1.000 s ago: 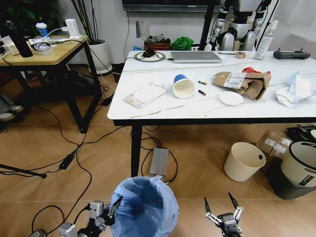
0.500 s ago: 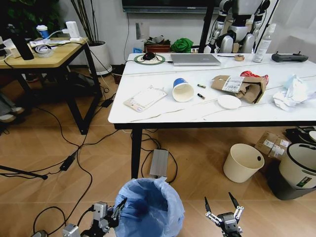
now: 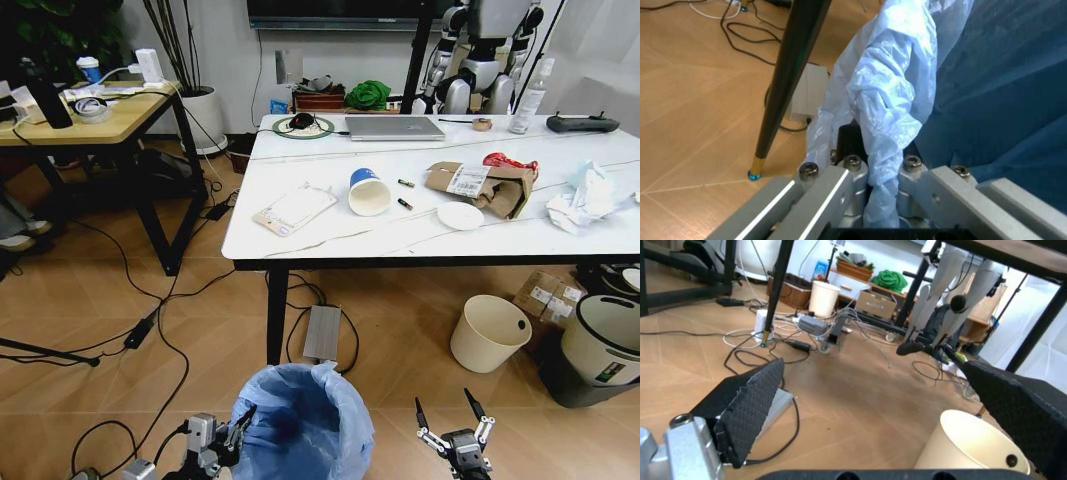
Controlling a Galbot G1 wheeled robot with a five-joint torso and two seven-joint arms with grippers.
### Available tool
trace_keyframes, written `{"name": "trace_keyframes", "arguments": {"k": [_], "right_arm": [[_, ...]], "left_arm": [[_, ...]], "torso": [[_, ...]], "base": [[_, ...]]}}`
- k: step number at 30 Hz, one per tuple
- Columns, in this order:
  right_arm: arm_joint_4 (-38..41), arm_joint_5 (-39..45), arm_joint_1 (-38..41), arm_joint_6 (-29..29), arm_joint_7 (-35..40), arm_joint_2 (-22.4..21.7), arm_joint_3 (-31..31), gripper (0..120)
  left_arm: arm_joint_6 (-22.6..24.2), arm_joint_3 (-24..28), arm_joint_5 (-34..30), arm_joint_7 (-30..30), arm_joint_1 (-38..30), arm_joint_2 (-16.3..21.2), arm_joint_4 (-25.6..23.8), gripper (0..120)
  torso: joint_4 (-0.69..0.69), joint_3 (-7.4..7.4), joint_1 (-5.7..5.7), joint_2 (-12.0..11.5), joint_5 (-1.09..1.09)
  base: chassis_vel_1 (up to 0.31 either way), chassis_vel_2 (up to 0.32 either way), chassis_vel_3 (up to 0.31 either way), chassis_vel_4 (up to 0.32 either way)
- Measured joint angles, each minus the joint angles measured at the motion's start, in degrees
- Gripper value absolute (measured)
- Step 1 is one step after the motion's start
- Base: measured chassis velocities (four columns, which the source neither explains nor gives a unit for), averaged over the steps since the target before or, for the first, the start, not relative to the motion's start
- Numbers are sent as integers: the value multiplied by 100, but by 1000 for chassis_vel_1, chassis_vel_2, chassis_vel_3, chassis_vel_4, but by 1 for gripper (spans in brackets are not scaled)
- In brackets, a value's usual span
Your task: Pick up the trash bin and place the trash from the table into it.
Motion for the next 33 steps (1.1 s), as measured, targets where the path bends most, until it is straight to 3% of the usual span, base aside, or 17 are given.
{"name": "trace_keyframes", "arguments": {"k": [33], "right_arm": [[45,106,-5,-29,-1,0,3,100]], "left_arm": [[37,156,294,8,-107,-190,55,0]], "torso": [[0,477,314,792,0]], "base": [[0,0,0,0]]}}
